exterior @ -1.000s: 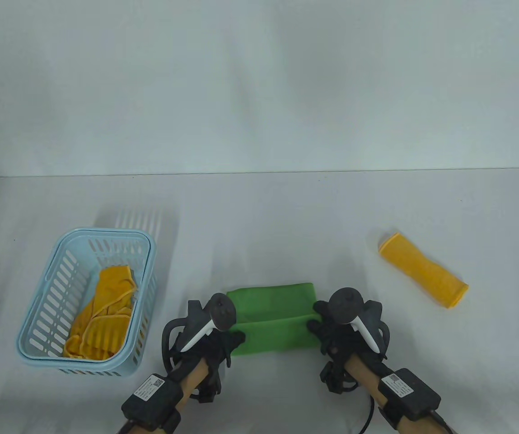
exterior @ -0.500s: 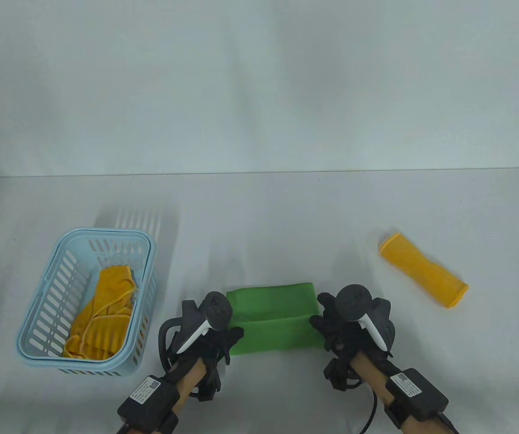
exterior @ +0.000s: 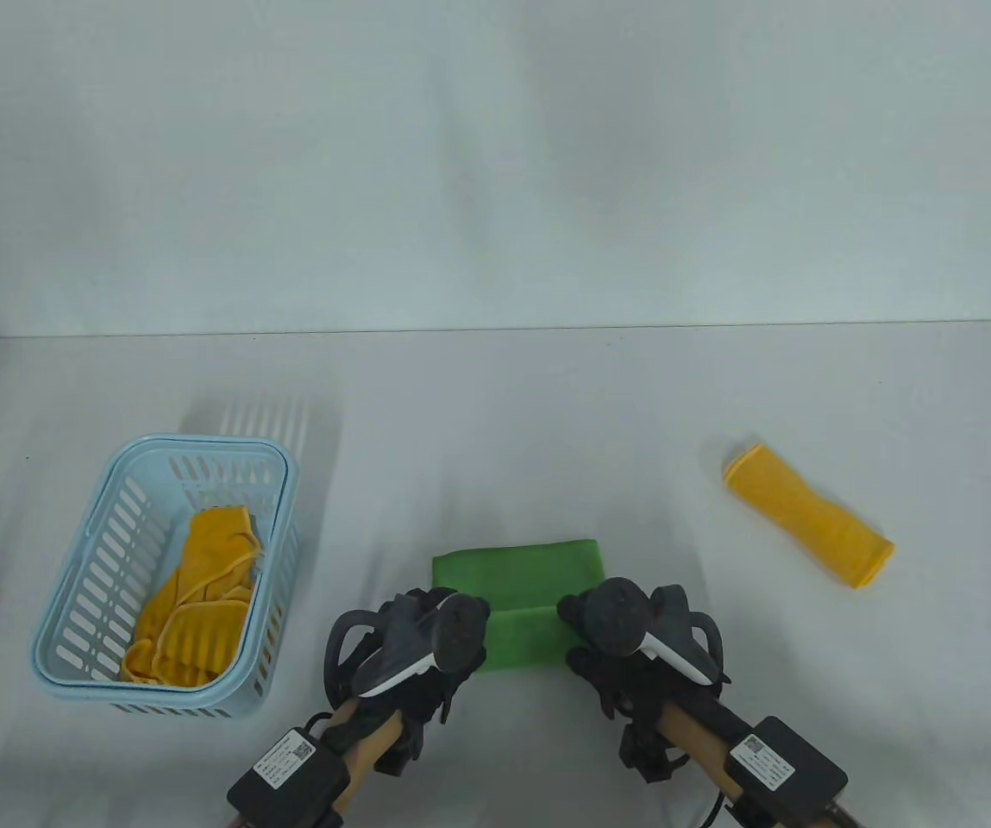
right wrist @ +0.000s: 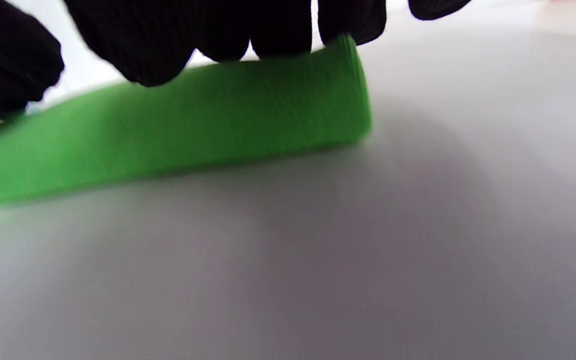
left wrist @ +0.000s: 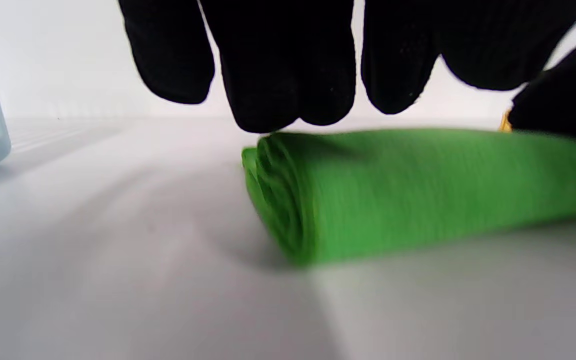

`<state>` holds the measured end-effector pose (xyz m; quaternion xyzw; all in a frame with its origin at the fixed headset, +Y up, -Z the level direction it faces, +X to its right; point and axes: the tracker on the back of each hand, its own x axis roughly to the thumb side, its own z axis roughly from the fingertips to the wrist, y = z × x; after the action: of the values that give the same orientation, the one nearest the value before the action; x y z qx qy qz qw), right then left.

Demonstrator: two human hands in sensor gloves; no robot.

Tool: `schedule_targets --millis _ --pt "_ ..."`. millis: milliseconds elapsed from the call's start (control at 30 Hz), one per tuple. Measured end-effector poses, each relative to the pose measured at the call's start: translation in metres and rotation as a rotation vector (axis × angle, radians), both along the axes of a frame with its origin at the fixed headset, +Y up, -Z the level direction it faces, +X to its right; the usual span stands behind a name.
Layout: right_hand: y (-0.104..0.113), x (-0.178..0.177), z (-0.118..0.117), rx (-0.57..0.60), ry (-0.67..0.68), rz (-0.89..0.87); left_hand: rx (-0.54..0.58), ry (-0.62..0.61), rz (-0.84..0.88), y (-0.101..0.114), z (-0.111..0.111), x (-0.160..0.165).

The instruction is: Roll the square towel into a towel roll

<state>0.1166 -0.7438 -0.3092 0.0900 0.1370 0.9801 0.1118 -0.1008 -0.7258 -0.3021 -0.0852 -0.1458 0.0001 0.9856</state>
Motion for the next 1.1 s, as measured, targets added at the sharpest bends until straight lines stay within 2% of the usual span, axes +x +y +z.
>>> schedule_targets --millis 167,400,567,733,1100 --pt "-0.011 -0.006 -0.002 0.005 0.003 0.094 -0.024 -0.025 -0.121 -0.018 -0.003 0.008" --pt "-0.017 -0.004 -0.007 0.007 -0.022 0.128 -0.069 -0.012 -0.155 -0.030 -0.009 0.004" --pt "-0.015 -0.003 -0.009 0.058 -0.016 0.096 -0.050 -0.001 -0.165 -0.030 -0.010 0.004" --pt "-0.007 0.007 -0.014 0.007 -0.041 -0.020 -0.106 0.013 -0.044 -0.021 -0.015 -0.004" --pt "-0.005 0.032 -0.023 -0.159 -0.117 -0.294 -0.276 0.122 0.267 -0.017 -0.024 -0.028"
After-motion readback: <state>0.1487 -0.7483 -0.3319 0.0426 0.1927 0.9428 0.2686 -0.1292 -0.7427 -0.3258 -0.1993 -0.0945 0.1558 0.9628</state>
